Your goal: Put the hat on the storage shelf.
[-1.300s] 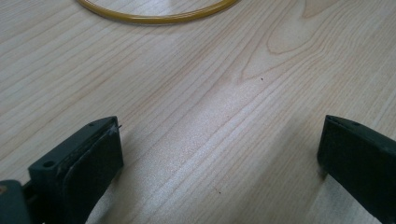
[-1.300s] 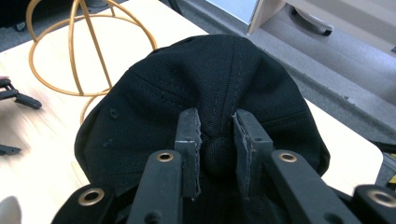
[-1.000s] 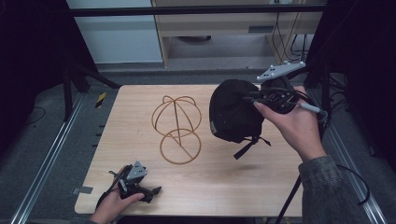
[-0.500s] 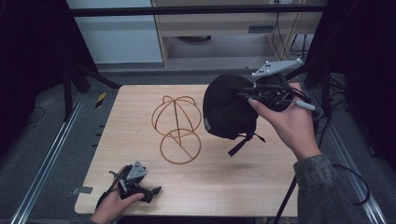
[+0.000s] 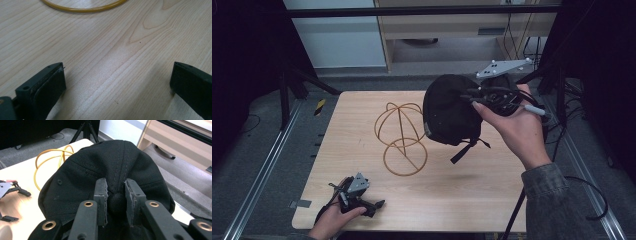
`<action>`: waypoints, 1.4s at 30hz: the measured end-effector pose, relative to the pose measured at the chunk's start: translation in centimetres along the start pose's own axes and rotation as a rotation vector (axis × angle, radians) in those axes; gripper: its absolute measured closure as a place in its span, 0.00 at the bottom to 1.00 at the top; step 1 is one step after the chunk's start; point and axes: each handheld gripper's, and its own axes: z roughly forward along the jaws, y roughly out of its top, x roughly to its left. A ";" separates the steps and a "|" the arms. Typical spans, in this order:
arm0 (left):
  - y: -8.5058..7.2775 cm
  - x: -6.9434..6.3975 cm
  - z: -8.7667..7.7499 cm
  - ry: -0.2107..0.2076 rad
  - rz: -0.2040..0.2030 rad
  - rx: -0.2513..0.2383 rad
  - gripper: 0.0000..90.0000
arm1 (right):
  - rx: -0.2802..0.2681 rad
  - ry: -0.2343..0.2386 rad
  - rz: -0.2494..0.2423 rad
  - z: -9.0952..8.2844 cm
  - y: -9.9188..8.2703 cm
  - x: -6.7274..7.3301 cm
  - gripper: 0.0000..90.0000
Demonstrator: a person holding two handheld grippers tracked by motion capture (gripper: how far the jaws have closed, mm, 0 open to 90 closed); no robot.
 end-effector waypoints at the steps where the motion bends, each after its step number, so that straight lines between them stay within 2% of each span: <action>1: 0.0 0.0 0.0 0.000 0.000 0.000 0.00 | -0.003 0.001 0.000 0.0 0.1 0.1 0.82; 18: 0.0 0.0 0.0 0.000 0.000 0.000 0.00 | -0.034 0.010 -0.018 0.5 1.4 1.0 0.82; 26: 0.0 0.0 0.0 0.000 0.000 0.000 0.00 | -0.063 0.012 -0.009 1.0 2.0 1.5 0.82; 42: 0.0 0.0 0.0 0.000 0.001 0.000 0.00 | -0.067 0.020 -0.025 2.2 3.6 2.4 0.82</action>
